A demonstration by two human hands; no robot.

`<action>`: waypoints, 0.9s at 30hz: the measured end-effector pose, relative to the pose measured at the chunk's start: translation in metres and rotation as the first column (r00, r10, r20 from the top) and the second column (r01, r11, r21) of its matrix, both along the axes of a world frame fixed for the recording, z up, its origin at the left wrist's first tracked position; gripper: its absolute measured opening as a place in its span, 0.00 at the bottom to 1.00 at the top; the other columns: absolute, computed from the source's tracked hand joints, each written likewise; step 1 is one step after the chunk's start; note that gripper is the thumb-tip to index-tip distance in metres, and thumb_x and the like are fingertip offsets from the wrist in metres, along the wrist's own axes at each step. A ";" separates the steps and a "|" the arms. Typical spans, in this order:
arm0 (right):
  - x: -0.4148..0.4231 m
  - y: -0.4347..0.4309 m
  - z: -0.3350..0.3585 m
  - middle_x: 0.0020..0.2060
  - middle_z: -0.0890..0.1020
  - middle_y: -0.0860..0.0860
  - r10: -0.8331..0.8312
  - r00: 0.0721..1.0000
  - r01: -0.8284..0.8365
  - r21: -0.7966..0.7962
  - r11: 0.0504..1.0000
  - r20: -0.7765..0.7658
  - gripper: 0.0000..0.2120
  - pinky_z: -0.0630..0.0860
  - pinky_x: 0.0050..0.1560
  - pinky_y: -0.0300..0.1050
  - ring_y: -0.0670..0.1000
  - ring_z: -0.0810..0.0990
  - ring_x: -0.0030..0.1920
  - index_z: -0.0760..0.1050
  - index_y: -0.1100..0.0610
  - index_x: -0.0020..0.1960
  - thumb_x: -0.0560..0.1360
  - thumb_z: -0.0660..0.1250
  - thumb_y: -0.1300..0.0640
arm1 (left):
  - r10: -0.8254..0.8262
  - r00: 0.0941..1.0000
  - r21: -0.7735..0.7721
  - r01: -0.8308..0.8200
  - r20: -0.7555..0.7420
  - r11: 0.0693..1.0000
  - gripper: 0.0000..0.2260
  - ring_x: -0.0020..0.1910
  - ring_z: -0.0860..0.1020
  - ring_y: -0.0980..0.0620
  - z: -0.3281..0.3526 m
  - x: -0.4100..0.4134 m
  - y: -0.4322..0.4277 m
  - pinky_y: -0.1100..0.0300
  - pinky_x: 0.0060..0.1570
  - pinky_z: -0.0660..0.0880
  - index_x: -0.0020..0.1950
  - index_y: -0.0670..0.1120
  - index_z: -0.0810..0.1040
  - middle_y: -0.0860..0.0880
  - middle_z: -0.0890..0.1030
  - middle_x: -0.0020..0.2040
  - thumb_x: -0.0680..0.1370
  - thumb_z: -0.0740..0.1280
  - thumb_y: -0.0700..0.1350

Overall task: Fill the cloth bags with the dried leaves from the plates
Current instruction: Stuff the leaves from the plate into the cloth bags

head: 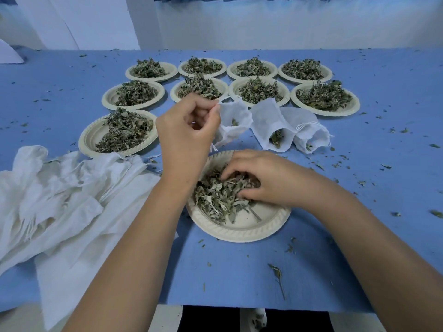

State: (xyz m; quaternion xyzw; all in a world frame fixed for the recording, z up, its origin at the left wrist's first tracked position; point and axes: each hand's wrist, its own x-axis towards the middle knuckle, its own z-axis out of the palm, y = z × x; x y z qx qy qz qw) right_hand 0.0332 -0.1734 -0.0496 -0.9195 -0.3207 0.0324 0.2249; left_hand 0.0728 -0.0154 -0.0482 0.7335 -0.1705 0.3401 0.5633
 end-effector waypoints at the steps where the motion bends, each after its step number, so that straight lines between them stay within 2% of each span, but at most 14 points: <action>1: 0.001 -0.001 0.001 0.46 0.69 0.33 -0.001 1.000 0.001 0.005 1.000 0.010 0.15 0.58 0.53 0.21 0.30 0.67 0.47 0.79 0.54 0.57 0.71 0.72 0.63 | -0.002 1.000 0.002 0.002 -0.003 1.000 0.02 0.30 0.77 0.49 0.000 0.000 0.000 0.64 0.34 0.73 0.44 0.43 0.81 0.51 0.79 0.33 0.76 0.69 0.39; 4: 0.000 -0.003 0.005 0.40 0.73 0.33 -0.006 0.999 0.003 0.069 0.998 0.046 0.07 0.63 0.50 0.23 0.30 0.72 0.43 0.83 0.55 0.48 0.71 0.73 0.63 | -0.019 1.000 -0.004 0.019 -0.018 1.000 0.02 0.30 0.77 0.48 0.000 -0.001 -0.001 0.64 0.34 0.72 0.44 0.42 0.81 0.51 0.79 0.33 0.76 0.70 0.38; 7: -0.002 -0.005 0.011 0.39 0.81 0.42 -0.037 0.997 0.023 0.188 0.982 0.068 0.04 0.72 0.50 0.36 0.41 0.77 0.43 0.84 0.55 0.44 0.70 0.75 0.61 | -0.028 0.999 -0.018 0.028 -0.029 0.999 0.02 0.30 0.75 0.53 0.000 -0.001 -0.001 0.64 0.35 0.72 0.44 0.42 0.81 0.50 0.79 0.33 0.76 0.70 0.38; 9: -0.003 -0.007 0.014 0.39 0.83 0.46 -0.084 0.995 0.066 0.292 0.954 0.051 0.03 0.76 0.47 0.46 0.48 0.80 0.41 0.85 0.55 0.43 0.70 0.75 0.61 | -0.028 0.999 -0.016 0.028 -0.031 0.999 0.02 0.31 0.74 0.58 0.001 -0.002 -0.001 0.66 0.35 0.72 0.44 0.42 0.81 0.52 0.79 0.33 0.76 0.70 0.38; 14: -0.003 -0.009 0.012 0.38 0.83 0.54 -0.166 0.983 0.181 0.487 0.854 -0.073 0.03 0.78 0.43 0.57 0.57 0.80 0.34 0.83 0.55 0.41 0.69 0.76 0.60 | -0.040 0.998 -0.017 0.039 -0.043 0.999 0.02 0.30 0.75 0.56 0.002 -0.004 -0.001 0.67 0.34 0.72 0.44 0.42 0.81 0.49 0.79 0.33 0.76 0.70 0.38; 16: -0.003 -0.004 0.008 0.41 0.83 0.51 -0.153 0.982 0.185 0.450 0.874 -0.106 0.05 0.78 0.45 0.55 0.56 0.80 0.36 0.83 0.56 0.43 0.69 0.75 0.56 | -0.036 0.998 -0.015 0.036 -0.044 0.999 0.03 0.30 0.75 0.54 0.002 -0.005 -0.002 0.66 0.33 0.72 0.43 0.43 0.81 0.47 0.79 0.33 0.76 0.70 0.38; 18: -0.004 0.002 0.003 0.46 0.81 0.44 -0.120 0.988 0.143 0.296 0.944 -0.098 0.12 0.76 0.49 0.41 0.47 0.79 0.42 0.81 0.54 0.49 0.68 0.75 0.50 | -0.033 0.998 -0.012 0.033 -0.044 0.999 0.03 0.30 0.76 0.50 0.003 -0.005 -0.003 0.65 0.34 0.72 0.43 0.43 0.81 0.48 0.79 0.33 0.76 0.70 0.37; 19: -0.004 0.005 0.000 0.48 0.79 0.42 -0.084 0.993 0.100 0.217 0.971 -0.081 0.15 0.72 0.52 0.33 0.42 0.76 0.46 0.81 0.53 0.52 0.68 0.76 0.49 | -0.035 0.998 -0.015 0.034 -0.046 0.999 0.03 0.30 0.76 0.48 0.003 -0.004 -0.002 0.65 0.34 0.72 0.43 0.43 0.81 0.49 0.79 0.33 0.76 0.70 0.37; 21: -0.003 0.008 -0.002 0.47 0.75 0.37 -0.020 0.999 0.025 0.120 0.992 -0.044 0.16 0.63 0.54 0.24 0.35 0.70 0.49 0.81 0.54 0.53 0.67 0.77 0.53 | -0.036 0.998 -0.019 0.035 -0.049 0.999 0.02 0.30 0.77 0.47 0.002 -0.004 -0.002 0.65 0.34 0.72 0.44 0.42 0.81 0.50 0.79 0.33 0.76 0.70 0.38; 23: -0.003 0.008 -0.001 0.45 0.73 0.34 -0.013 1.000 0.016 0.114 0.993 -0.028 0.12 0.62 0.56 0.23 0.33 0.70 0.50 0.82 0.56 0.51 0.68 0.77 0.59 | -0.032 0.998 -0.010 0.032 -0.045 0.999 0.02 0.30 0.77 0.47 0.002 -0.004 -0.002 0.64 0.34 0.72 0.44 0.42 0.81 0.50 0.79 0.33 0.76 0.70 0.38; 25: -0.003 0.004 0.002 0.43 0.78 0.38 -0.034 0.999 0.038 0.186 0.982 -0.027 0.08 0.68 0.55 0.30 0.37 0.75 0.47 0.83 0.57 0.48 0.69 0.76 0.61 | -0.033 0.999 -0.006 0.032 -0.044 0.999 0.02 0.30 0.76 0.49 0.003 -0.004 -0.002 0.64 0.34 0.72 0.44 0.42 0.81 0.51 0.79 0.33 0.76 0.70 0.38; 27: -0.004 0.000 0.006 0.41 0.81 0.42 -0.070 0.997 0.075 0.289 0.954 -0.028 0.06 0.70 0.50 0.31 0.38 0.78 0.43 0.84 0.57 0.46 0.69 0.76 0.61 | -0.034 0.998 -0.009 0.034 -0.047 0.999 0.02 0.31 0.76 0.51 0.003 -0.004 -0.002 0.64 0.34 0.72 0.44 0.42 0.81 0.51 0.79 0.33 0.76 0.70 0.38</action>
